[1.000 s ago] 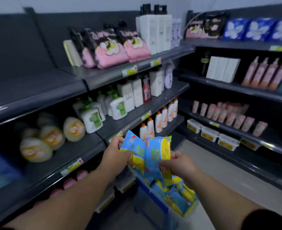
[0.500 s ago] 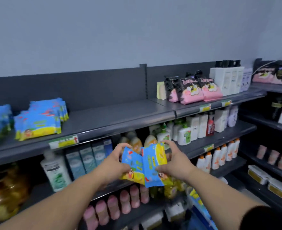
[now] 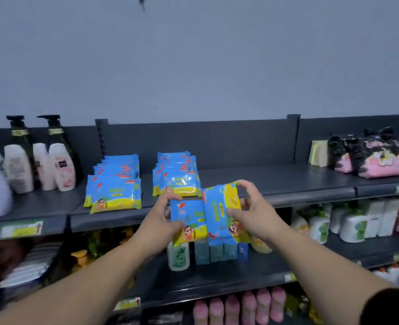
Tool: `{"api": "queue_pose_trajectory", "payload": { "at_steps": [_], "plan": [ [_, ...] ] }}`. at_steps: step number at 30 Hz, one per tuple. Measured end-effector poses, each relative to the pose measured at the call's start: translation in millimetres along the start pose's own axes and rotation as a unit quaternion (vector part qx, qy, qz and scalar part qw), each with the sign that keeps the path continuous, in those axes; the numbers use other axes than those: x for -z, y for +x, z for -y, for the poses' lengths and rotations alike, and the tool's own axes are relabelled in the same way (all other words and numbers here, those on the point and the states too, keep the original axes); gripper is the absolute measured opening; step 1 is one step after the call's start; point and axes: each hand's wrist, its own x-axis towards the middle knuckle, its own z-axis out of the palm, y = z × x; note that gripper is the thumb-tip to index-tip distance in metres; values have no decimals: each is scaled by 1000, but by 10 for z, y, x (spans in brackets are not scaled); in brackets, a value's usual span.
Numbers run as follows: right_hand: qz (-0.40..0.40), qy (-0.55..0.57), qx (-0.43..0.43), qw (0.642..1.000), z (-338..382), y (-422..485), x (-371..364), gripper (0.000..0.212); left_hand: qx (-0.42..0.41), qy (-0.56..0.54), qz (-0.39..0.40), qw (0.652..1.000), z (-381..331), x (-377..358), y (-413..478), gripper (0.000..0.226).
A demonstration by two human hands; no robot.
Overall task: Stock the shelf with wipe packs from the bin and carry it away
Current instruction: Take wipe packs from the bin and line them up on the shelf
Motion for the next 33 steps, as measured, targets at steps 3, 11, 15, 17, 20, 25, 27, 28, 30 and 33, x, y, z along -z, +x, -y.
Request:
{"api": "queue_pose_trajectory", "payload": {
  "at_steps": [3, 11, 15, 17, 20, 25, 27, 28, 30, 33],
  "plan": [
    [-15, 20, 21, 999, 180, 160, -100, 50, -12, -8, -12, 1000, -53, 139, 114, 41],
    [-63, -9, 112, 992, 312, 636, -66, 25, -8, 28, -67, 997, -85, 157, 539, 45],
    [-50, 9, 126, 991, 264, 958, 6, 26, -7, 48, -93, 994, -115, 139, 832, 49],
    [-48, 41, 120, 991, 239, 1134, 42, 27, 1, 51, -107, 993, -118, 165, 1011, 54],
    [-42, 102, 109, 988, 182, 1348, 65, 46, 2, 83, -127, 988, -61, 239, 1229, 66],
    [28, 155, 48, 986, 38, 1548, 21, 78, 53, 156, -164, 973, 173, 342, 1523, 65],
    [41, 159, 38, 986, -34, 1598, -45, 67, 68, 194, -188, 960, 172, 282, 1545, 65],
    [47, 158, 30, 986, -77, 1618, -97, 62, 73, 208, -204, 954, 156, 235, 1542, 64],
    [53, 144, 24, 988, -157, 1634, -213, 54, 71, 215, -240, 944, 144, 160, 1543, 57],
    [30, 28, 63, 997, -236, 1649, -367, 46, 45, 179, -247, 951, 120, 83, 1523, 48]
  ]
}}
